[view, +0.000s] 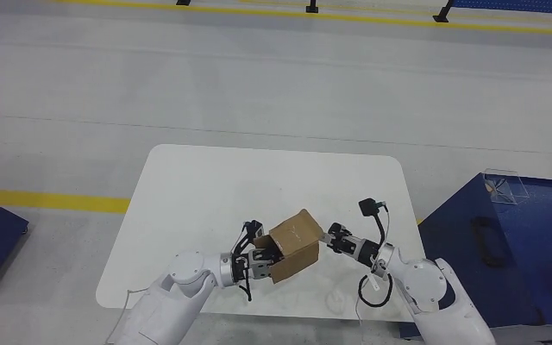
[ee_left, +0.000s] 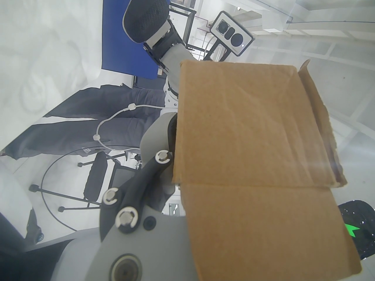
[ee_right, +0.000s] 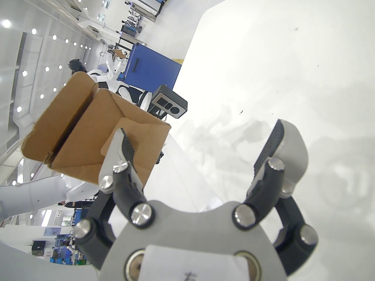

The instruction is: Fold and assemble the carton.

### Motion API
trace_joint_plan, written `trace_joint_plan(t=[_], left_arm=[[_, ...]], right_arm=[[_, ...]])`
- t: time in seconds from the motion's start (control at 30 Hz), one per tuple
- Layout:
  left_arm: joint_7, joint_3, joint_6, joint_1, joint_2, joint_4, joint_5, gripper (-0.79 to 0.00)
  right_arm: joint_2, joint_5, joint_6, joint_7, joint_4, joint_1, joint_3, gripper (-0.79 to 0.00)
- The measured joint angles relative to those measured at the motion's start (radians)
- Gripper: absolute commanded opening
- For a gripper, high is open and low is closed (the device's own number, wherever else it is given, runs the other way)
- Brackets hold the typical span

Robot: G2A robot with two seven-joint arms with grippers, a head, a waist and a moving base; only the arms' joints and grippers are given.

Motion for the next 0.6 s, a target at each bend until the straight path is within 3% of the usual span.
trace_joint_plan(t=[0.6], left_arm=[[0.003,0.019,0.014,-0.019,-0.005,0.005,0.014,-0.785]], right_arm=[[0.008,-0.052,0.019,0.024,-0.032,0.004,0.004,0.000]])
